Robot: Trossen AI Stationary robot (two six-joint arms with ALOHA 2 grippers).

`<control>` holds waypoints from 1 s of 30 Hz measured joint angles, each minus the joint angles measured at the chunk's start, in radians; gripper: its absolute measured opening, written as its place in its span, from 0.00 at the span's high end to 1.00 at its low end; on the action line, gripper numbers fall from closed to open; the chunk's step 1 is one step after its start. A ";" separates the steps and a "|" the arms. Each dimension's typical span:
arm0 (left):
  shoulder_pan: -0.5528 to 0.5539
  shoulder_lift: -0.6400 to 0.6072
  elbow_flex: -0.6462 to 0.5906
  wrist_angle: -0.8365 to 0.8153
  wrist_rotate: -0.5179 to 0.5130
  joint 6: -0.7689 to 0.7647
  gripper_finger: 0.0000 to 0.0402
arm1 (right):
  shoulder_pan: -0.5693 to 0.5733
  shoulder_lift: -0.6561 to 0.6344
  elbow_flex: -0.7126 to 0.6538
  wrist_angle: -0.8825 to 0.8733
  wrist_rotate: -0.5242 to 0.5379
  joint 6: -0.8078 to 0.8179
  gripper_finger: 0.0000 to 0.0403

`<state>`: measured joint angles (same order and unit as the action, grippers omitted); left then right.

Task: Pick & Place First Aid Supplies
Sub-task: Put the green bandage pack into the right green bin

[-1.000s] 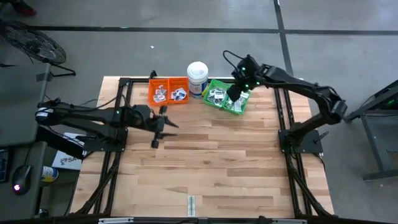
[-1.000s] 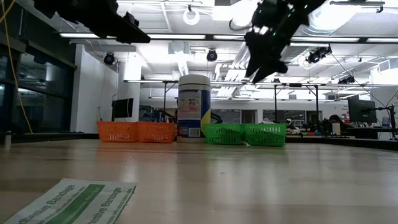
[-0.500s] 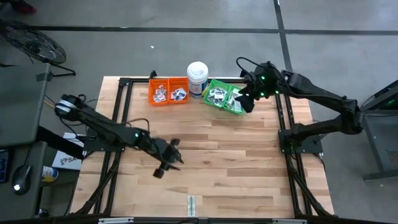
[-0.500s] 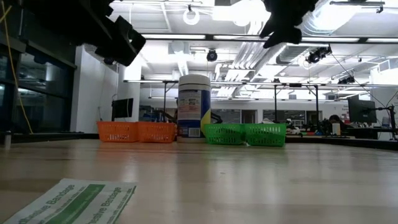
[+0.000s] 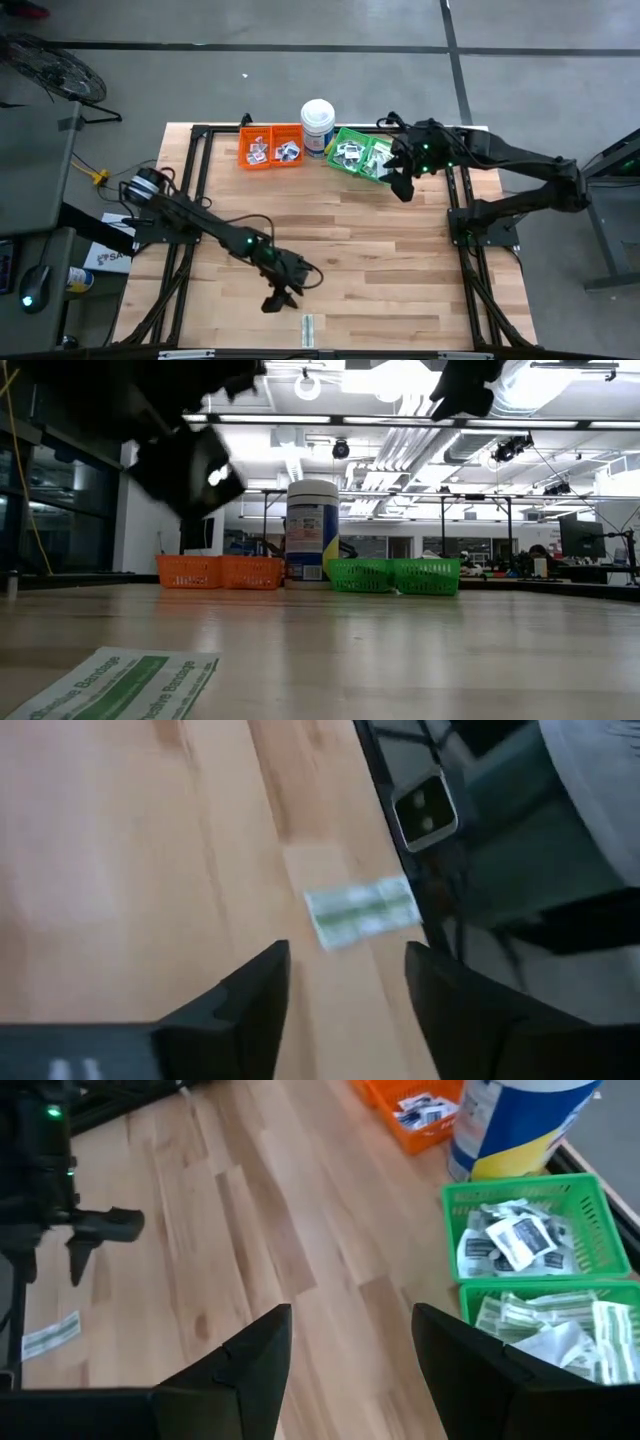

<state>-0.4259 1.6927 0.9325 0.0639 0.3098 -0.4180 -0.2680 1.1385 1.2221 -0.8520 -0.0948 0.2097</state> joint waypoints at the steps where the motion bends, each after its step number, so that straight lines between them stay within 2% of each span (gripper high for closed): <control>1: 0.000 0.015 0.003 -0.003 0.030 -0.031 0.50 | 0.014 0.000 0.000 -0.003 0.011 0.006 0.50; 4: 0.006 0.064 0.018 -0.003 0.131 -0.119 0.42 | 0.052 0.000 0.000 -0.007 0.037 0.022 0.50; 6: 0.006 0.092 0.027 0.002 0.162 -0.139 0.39 | 0.079 0.000 0.000 -0.007 0.047 0.035 0.50; 13: 0.007 0.153 0.044 0.058 0.145 -0.174 0.38 | 0.165 0.000 0.000 -0.012 0.099 0.078 0.50; 19: 0.007 0.231 0.055 0.140 0.147 -0.261 0.38 | 0.224 0.000 0.000 -0.016 0.152 0.103 0.50; 30: 0.006 0.298 0.111 0.145 0.139 -0.289 0.38 | 0.286 0.000 0.000 -0.031 0.175 0.130 0.50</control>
<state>-0.4194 1.9912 1.0434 0.2092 0.4483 -0.7070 0.0177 1.1389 1.2221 -0.8829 0.0803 0.3401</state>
